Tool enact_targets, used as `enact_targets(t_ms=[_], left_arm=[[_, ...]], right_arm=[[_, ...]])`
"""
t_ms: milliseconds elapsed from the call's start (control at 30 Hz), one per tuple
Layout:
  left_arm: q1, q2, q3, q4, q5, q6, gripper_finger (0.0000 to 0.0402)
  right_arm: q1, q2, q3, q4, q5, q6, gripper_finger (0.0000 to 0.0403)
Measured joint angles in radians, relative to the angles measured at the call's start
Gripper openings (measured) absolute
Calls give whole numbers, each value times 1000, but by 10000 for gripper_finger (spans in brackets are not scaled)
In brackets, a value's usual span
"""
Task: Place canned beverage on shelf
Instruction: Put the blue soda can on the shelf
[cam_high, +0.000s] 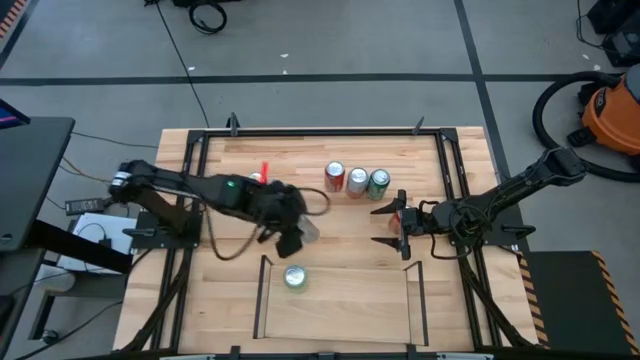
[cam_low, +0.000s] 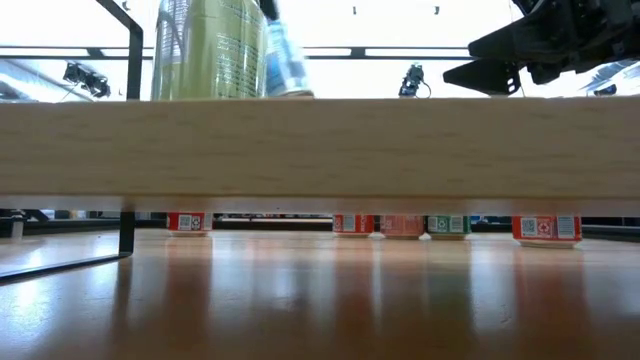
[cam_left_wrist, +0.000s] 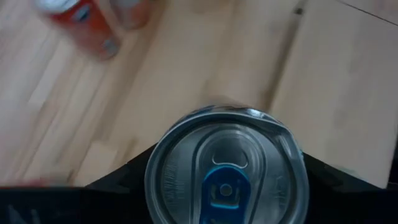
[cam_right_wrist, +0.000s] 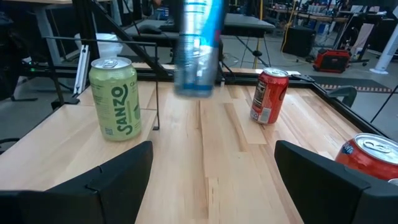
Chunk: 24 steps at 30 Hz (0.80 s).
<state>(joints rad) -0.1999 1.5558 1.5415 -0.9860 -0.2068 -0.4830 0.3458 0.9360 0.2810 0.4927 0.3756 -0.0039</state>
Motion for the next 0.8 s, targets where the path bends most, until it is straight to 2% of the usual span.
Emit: enact_targets(t_ms=[267, 433, 600, 800], left_arm=[[-81, 311, 357, -157, 19, 114, 247], [-139, 457, 529, -225, 26, 198, 247], [-169, 540, 615, -232, 38, 196, 247], [-171, 588, 620, -243, 85, 135, 247]], right_arm=[[0, 0, 0, -30, 28, -8, 348], [0, 0, 0, -43, 46, -8, 348], [0, 0, 0, -42, 46, -5, 348], [0, 0, 0, -38, 46, -4, 348]])
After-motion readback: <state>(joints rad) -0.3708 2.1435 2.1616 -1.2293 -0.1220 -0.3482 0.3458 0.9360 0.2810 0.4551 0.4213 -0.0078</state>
